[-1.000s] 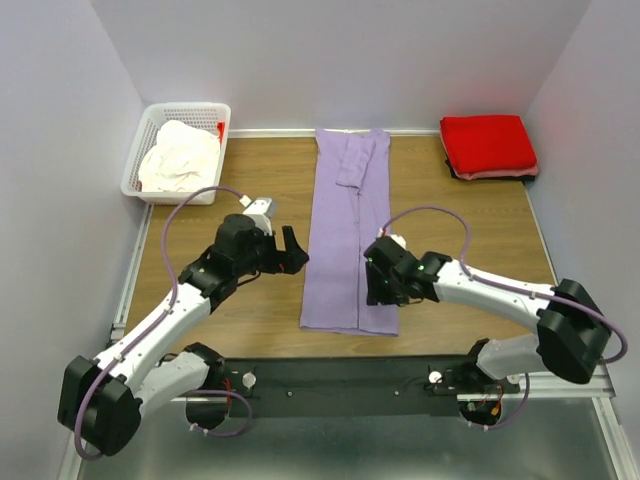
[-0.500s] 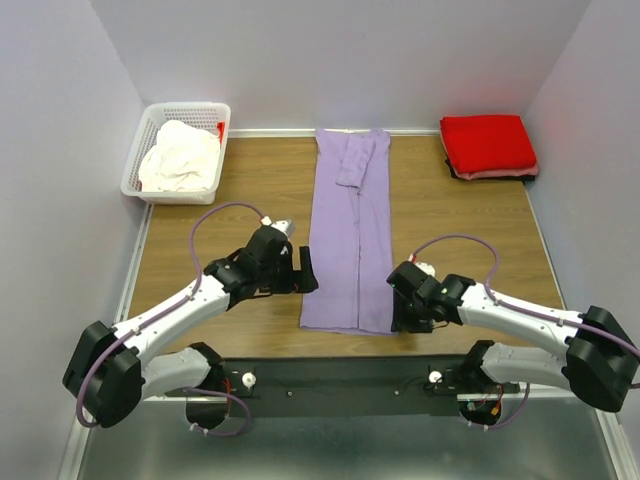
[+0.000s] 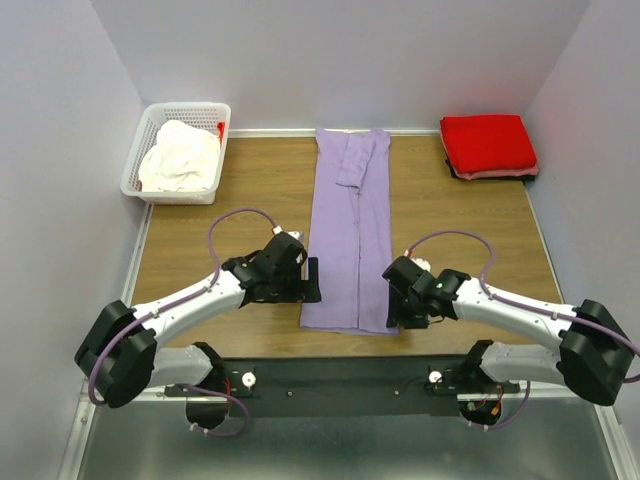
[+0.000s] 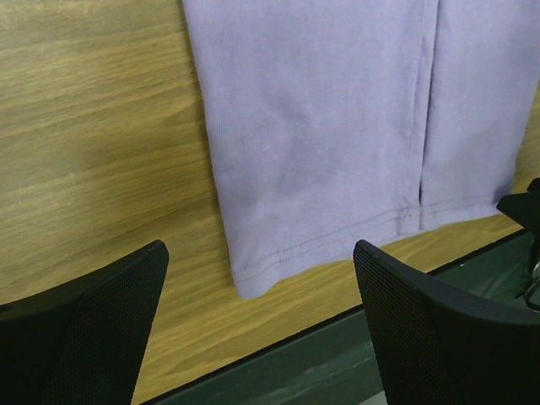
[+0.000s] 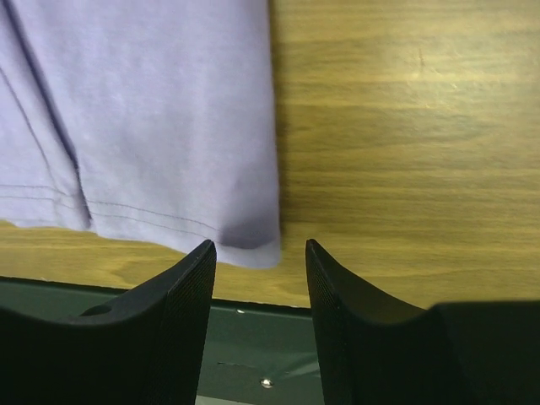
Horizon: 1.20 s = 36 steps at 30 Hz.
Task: Fold and stack the t-shirts
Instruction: Fold the tshirt
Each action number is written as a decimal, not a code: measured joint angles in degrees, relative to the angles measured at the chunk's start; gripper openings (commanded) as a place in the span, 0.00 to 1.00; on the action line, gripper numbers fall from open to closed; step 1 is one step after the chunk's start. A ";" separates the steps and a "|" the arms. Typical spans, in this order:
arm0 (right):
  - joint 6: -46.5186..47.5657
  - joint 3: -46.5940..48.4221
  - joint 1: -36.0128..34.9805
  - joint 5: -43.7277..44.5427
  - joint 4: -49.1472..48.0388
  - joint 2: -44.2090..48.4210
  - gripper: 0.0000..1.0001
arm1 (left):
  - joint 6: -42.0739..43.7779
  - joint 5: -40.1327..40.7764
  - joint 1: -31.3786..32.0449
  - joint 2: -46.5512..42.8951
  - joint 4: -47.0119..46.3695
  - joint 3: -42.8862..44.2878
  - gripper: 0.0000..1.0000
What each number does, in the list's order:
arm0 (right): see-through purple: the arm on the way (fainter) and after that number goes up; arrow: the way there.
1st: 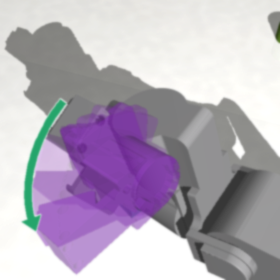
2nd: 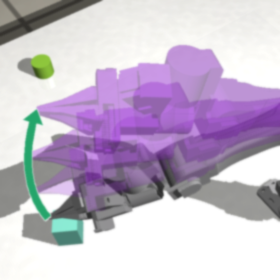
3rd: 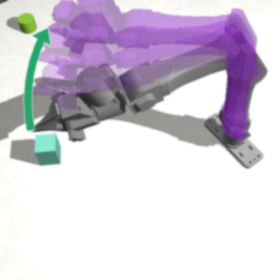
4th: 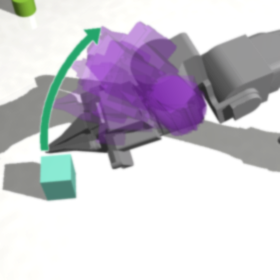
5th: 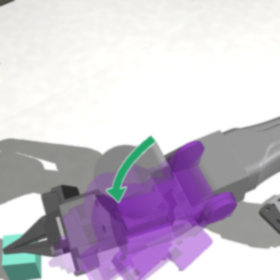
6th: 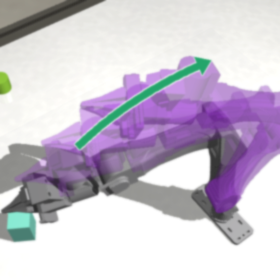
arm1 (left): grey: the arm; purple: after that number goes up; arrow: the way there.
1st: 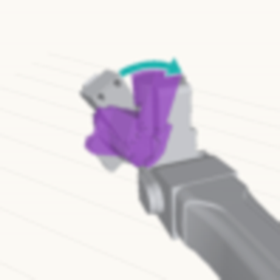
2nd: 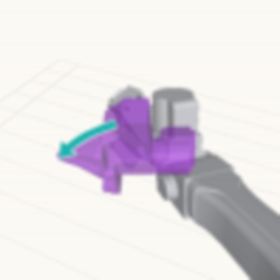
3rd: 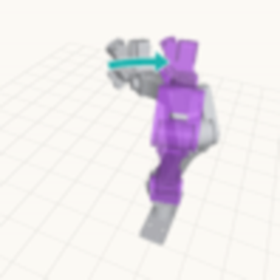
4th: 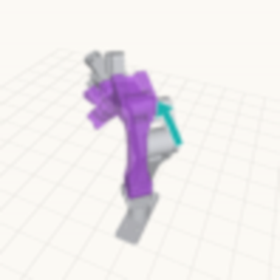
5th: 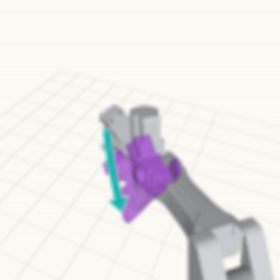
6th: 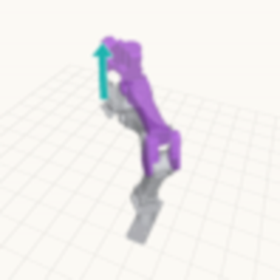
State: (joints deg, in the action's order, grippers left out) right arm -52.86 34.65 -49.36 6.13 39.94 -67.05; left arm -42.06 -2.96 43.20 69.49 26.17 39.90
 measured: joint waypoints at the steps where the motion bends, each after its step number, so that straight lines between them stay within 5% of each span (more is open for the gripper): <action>1: 0.20 0.42 0.00 0.00 -0.20 -0.52 0.54 | -0.02 0.02 0.13 0.39 0.07 0.00 0.95; 3: 0.39 1.09 0.00 0.00 -0.46 -1.51 0.54 | -0.02 0.07 0.44 1.20 0.13 0.02 0.86; 14: 1.44 1.64 0.02 -0.02 -1.25 -6.93 0.47 | -0.04 0.83 2.32 4.22 1.16 0.92 0.85; 24: 2.12 1.57 0.20 -1.99 -3.54 -7.67 0.03 | 0.20 0.85 3.06 6.45 2.91 1.53 0.87; 30: 2.58 1.57 0.20 -2.38 -3.85 -7.69 0.00 | 0.59 0.85 3.72 7.52 3.78 2.91 0.59; 36: 3.04 1.84 0.20 -2.45 -3.82 -8.04 0.00 | 0.63 0.85 4.28 9.33 5.55 3.06 0.55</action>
State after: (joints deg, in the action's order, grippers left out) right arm -49.82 36.49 -49.17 3.68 36.12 -75.09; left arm -41.43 -2.11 47.48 78.83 31.73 42.96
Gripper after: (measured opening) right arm 0.012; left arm 0.554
